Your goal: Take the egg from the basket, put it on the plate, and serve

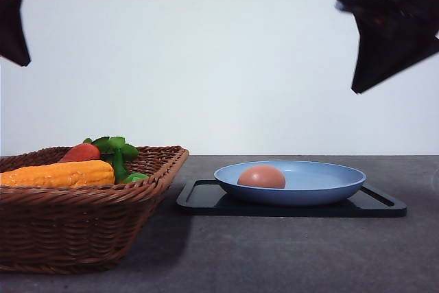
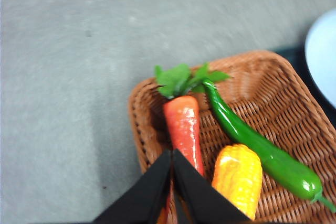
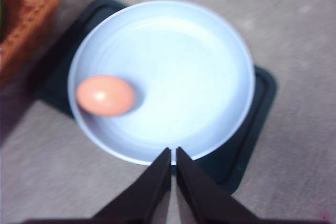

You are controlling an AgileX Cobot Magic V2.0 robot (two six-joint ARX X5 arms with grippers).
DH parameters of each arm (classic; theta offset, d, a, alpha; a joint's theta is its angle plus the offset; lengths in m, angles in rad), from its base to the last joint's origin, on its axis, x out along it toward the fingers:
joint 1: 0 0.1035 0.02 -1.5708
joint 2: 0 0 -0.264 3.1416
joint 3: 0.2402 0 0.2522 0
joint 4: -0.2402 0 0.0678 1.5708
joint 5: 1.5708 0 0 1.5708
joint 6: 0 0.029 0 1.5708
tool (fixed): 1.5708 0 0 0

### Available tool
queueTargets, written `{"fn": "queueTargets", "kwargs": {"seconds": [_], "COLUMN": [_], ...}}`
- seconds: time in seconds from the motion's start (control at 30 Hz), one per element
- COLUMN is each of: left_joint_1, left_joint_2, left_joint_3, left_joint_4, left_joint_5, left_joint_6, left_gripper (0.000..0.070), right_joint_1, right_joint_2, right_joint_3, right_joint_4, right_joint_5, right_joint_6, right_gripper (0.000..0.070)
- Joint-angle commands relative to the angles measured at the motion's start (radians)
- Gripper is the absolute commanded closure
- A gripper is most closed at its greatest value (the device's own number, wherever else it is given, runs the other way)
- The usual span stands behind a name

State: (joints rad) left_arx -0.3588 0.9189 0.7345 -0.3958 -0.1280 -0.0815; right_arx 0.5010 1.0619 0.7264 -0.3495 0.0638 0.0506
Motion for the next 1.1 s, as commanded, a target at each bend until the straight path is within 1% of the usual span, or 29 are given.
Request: {"fn": "queueTargets", "kwargs": {"seconds": [0.0, 0.13, 0.2, 0.27, 0.3, 0.43, 0.67, 1.0, 1.07], "left_joint_1": [-0.007, -0.02, -0.031, -0.038, -0.038, -0.038, -0.038, -0.039, -0.04], "left_joint_2": [-0.047, -0.184, -0.257, -0.328, -0.354, -0.413, -0.423, -0.424, -0.446], "left_joint_3": [-0.056, -0.193, -0.25, -0.29, -0.296, -0.299, -0.299, -0.299, -0.299], "left_joint_4": [0.058, 0.154, 0.193, 0.21, 0.204, 0.164, 0.187, 0.184, 0.178], "left_joint_5": [0.005, 0.0, -0.022, -0.04, -0.04, -0.037, -0.037, -0.037, -0.037], "left_joint_6": [-0.069, -0.14, -0.171, -0.196, -0.199, -0.197, -0.196, -0.196, -0.196], "left_gripper": [0.07, 0.07, 0.07, 0.07, 0.07, 0.07, 0.07, 0.07, 0.07], "right_joint_1": [0.024, 0.062, 0.073, 0.078, 0.078, 0.077, 0.077, 0.077, 0.077], "right_joint_2": [-0.032, -0.126, -0.164, -0.192, -0.197, -0.203, -0.203, -0.203, -0.203], "right_joint_3": [-0.073, -0.243, -0.316, -0.373, -0.386, -0.395, -0.395, -0.395, -0.395], "right_joint_4": [0.101, 0.317, 0.42, 0.507, 0.527, 0.54, 0.557, 0.559, 0.559], "right_joint_5": [0.038, 0.126, 0.172, 0.184, 0.184, 0.201, 0.2, 0.2, 0.2], "right_joint_6": [0.041, 0.057, 0.085, 0.112, 0.117, 0.121, 0.121, 0.121, 0.121], "right_gripper": [0.07, 0.07, 0.07, 0.07, 0.07, 0.07, 0.07, 0.07, 0.07]}}
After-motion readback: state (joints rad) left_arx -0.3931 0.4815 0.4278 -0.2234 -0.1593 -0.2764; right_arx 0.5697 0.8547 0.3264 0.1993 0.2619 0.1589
